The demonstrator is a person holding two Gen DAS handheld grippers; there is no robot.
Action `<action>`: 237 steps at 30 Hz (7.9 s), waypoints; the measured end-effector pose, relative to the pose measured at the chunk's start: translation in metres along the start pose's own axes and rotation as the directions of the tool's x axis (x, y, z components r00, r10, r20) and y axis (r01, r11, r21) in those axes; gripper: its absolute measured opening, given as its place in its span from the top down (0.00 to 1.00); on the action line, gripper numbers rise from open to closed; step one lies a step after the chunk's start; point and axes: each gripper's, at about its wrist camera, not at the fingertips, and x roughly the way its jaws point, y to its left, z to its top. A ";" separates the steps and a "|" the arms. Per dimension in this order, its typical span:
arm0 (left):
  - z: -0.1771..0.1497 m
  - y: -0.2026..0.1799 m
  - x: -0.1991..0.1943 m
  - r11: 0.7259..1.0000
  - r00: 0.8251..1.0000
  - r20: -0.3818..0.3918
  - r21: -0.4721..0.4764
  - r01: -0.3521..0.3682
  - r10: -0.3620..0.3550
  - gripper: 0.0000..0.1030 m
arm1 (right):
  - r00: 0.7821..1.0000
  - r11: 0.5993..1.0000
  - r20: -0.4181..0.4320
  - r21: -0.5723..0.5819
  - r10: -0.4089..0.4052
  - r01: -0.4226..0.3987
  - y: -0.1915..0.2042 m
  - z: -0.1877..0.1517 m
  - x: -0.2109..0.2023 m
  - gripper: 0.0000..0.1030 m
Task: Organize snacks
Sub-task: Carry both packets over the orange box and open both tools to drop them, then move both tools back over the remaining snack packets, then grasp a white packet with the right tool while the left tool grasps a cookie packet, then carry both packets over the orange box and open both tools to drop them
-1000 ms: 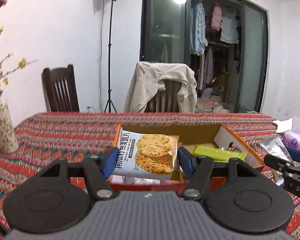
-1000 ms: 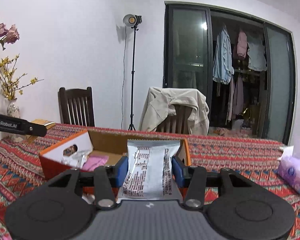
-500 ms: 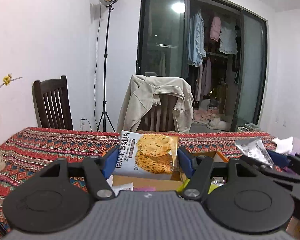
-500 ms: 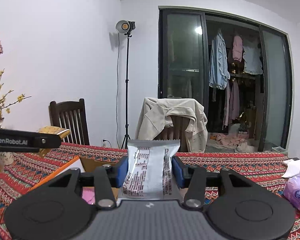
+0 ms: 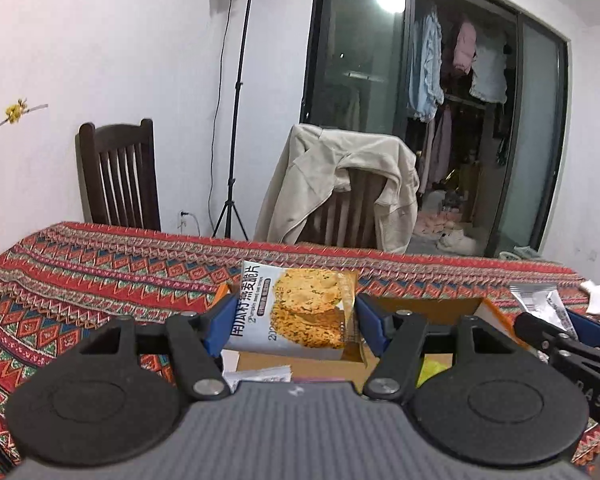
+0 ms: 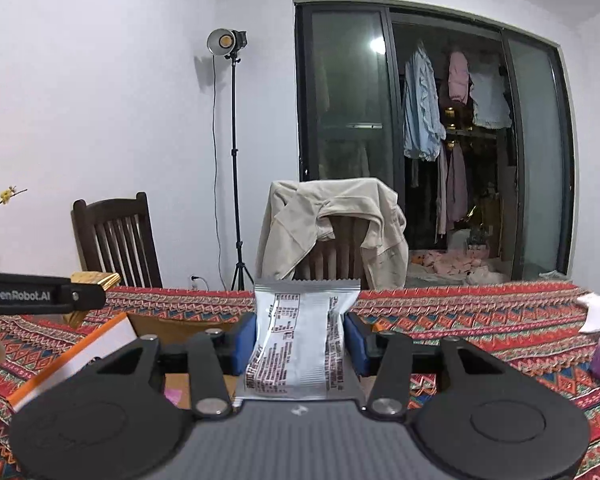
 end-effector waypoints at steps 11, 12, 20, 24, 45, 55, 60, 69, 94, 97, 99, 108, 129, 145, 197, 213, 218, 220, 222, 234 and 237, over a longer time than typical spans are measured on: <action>-0.016 0.000 0.023 1.000 0.997 -0.076 0.031 -0.002 0.005 0.35 | 0.998 1.000 -0.064 -0.011 0.017 -0.018 0.001 -0.017 0.014 0.54; -0.017 0.000 0.023 0.999 0.997 -0.080 0.033 0.002 0.000 0.32 | 0.998 1.000 -0.067 -0.011 0.017 -0.017 0.001 -0.018 0.015 0.52; -0.018 0.001 0.011 1.000 1.000 -0.012 0.000 0.027 -0.027 0.00 | 0.998 1.000 -0.061 0.023 0.021 -0.020 -0.005 -0.021 0.008 0.00; -0.018 0.003 0.012 1.000 1.000 -0.017 -0.008 0.019 -0.019 0.00 | 0.998 1.000 -0.065 0.010 0.003 -0.002 -0.003 -0.023 0.008 0.00; 0.007 0.001 -0.042 0.999 0.998 0.053 -0.022 0.026 -0.024 0.00 | 0.999 0.999 -0.020 -0.035 -0.025 0.024 0.010 -0.003 -0.030 0.00; -0.014 0.025 -0.091 1.000 0.999 0.041 0.007 -0.003 0.003 0.00 | 0.998 0.999 -0.053 -0.040 0.032 -0.034 0.023 -0.010 -0.083 0.00; -0.036 0.048 -0.111 1.000 1.000 0.000 0.002 -0.026 0.026 0.00 | 0.995 0.997 -0.086 -0.044 0.056 -0.060 0.031 -0.025 -0.105 0.00; -0.075 0.081 -0.142 0.999 0.999 -0.035 0.012 -0.041 0.041 0.00 | 0.987 0.995 -0.146 -0.071 0.064 -0.075 0.045 -0.054 -0.134 0.00; -0.122 0.119 -0.169 0.999 0.994 -0.111 -0.046 -0.029 0.023 0.00 | 0.949 0.978 -0.272 -0.084 0.160 -0.189 0.096 -0.088 -0.145 0.00; -0.125 0.120 -0.171 0.999 0.994 -0.111 -0.041 -0.028 0.023 0.00 | 0.945 0.975 -0.280 -0.088 0.170 -0.202 0.102 -0.093 -0.140 0.08; -0.126 0.122 -0.172 0.999 0.994 -0.111 -0.045 -0.028 0.023 0.00 | 0.941 0.974 -0.288 -0.081 0.179 -0.210 0.104 -0.096 -0.136 0.21; -0.128 0.125 -0.172 0.998 0.992 -0.122 -0.058 -0.029 0.022 0.00 | 0.927 0.972 -0.325 -0.072 0.188 -0.223 0.101 -0.105 -0.132 0.53; -0.135 0.051 -0.135 0.995 0.963 -0.250 -0.018 0.096 -0.097 0.00 | 0.985 0.993 -0.131 0.043 0.112 -0.107 0.029 -0.088 -0.169 0.57; -0.146 0.032 -0.098 0.995 0.938 -0.346 0.100 0.020 0.016 0.00 | 0.980 0.987 -0.141 0.098 0.138 -0.125 0.010 -0.101 -0.166 0.56; -0.066 0.021 -0.131 0.997 0.996 -0.082 0.079 -0.012 0.018 0.38 | 0.989 0.989 -0.018 0.000 0.145 -0.145 0.014 -0.047 -0.150 0.56; 0.007 -0.023 -0.079 0.998 0.999 0.034 0.056 0.025 -0.027 0.38 | 0.996 0.996 0.024 0.030 0.088 -0.089 0.010 0.021 -0.075 0.56; 0.011 -0.029 -0.050 0.999 0.999 0.032 0.036 0.001 -0.002 0.38 | 0.998 0.996 0.015 0.068 0.053 -0.054 0.003 0.023 -0.043 0.56; 0.009 -0.029 -0.036 1.000 1.000 0.019 0.023 -0.008 0.008 0.38 | 0.999 0.996 0.013 0.081 0.041 -0.042 -0.001 0.019 -0.032 0.56; 0.003 -0.025 -0.024 1.000 1.000 0.006 0.012 -0.014 0.014 0.38 | 0.999 0.996 0.019 0.087 0.034 -0.036 -0.004 0.012 -0.025 0.56; -0.020 -0.009 0.004 0.999 0.999 -0.018 0.010 -0.043 0.044 0.18 | 0.995 0.996 -0.073 0.057 0.067 -0.063 -0.006 -0.017 0.003 0.40; -0.022 -0.003 0.004 0.998 0.999 -0.006 -0.025 -0.054 0.054 0.00 | 0.995 0.996 -0.077 0.065 0.066 -0.061 -0.006 -0.021 0.002 0.08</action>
